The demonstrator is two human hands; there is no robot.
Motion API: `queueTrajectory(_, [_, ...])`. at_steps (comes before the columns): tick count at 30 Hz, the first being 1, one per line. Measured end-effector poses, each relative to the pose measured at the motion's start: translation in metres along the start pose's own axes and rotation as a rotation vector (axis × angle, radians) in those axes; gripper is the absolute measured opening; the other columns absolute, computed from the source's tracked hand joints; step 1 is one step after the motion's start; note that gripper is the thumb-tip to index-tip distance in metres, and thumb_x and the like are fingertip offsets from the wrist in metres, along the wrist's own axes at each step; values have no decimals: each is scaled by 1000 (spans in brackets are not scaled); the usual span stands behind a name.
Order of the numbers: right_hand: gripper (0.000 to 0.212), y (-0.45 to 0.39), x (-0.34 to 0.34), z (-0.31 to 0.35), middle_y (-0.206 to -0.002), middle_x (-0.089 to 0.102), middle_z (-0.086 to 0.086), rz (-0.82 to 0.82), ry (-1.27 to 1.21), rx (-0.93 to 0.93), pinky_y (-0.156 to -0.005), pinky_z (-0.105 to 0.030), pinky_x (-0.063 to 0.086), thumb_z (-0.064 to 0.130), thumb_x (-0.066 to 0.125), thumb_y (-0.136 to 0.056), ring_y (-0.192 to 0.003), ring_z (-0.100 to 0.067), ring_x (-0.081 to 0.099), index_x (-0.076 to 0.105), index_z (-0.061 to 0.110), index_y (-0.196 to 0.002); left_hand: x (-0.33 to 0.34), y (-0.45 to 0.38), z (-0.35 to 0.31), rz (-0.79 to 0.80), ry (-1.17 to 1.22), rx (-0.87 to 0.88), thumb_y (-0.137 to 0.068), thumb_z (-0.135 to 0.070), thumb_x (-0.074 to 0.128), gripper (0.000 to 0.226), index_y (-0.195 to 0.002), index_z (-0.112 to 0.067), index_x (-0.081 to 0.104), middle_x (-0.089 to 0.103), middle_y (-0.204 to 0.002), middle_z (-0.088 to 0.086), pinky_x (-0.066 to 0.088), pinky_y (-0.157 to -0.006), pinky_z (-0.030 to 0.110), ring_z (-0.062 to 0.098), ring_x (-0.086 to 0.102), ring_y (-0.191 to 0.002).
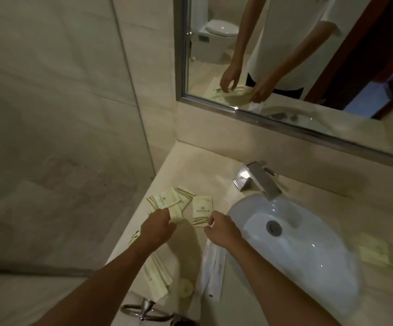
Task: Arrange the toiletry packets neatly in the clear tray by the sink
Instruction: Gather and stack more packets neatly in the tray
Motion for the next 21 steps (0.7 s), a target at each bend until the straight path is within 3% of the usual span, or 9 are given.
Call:
queueTrajectory(7, [48,-36,26,12,-124,52,-12,-141,-92,95,-87,-37,48,32,62,-86,-118,-30,50,44,10,-125,8,-18,26,-166,-88,-11,-83,-42,58,41,-113,-15,54,55,-118,6,45,-84,39,26,47,-108])
queueTrajectory(10, [59,-47,30,14,-124,51,-13,-258,-117,141,-85,-36,48,40,69,-81,-118,-29,47,44,10,-125,9,-24,34,-192,-95,-57,-80,-44,61,45,-114,-16,54,54,-118,6,44,-84,39,27,46,-108])
queueTrajectory(15, [71,-54,35,12,-129,47,-15,-337,-61,198,-90,-37,47,35,79,-74,-117,-30,45,41,11,-128,10,-29,42,-207,-74,-94,-79,-43,63,49,-116,-15,50,53,-120,7,42,-88,38,27,46,-109])
queueTrajectory(21, [78,-56,26,7,-122,61,-12,-352,-142,256,-81,-41,52,21,82,-74,-108,-34,61,29,22,-131,10,-40,47,-163,-55,-93,-74,-46,68,60,-123,-18,45,53,-120,5,42,-90,37,25,46,-110])
Point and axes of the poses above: each hand's wrist, its own y-axis away from the middle knuckle, its own x-axis out of the palm, z = x × y, the point moved 7 cm from there along -y, towards the middle knuckle
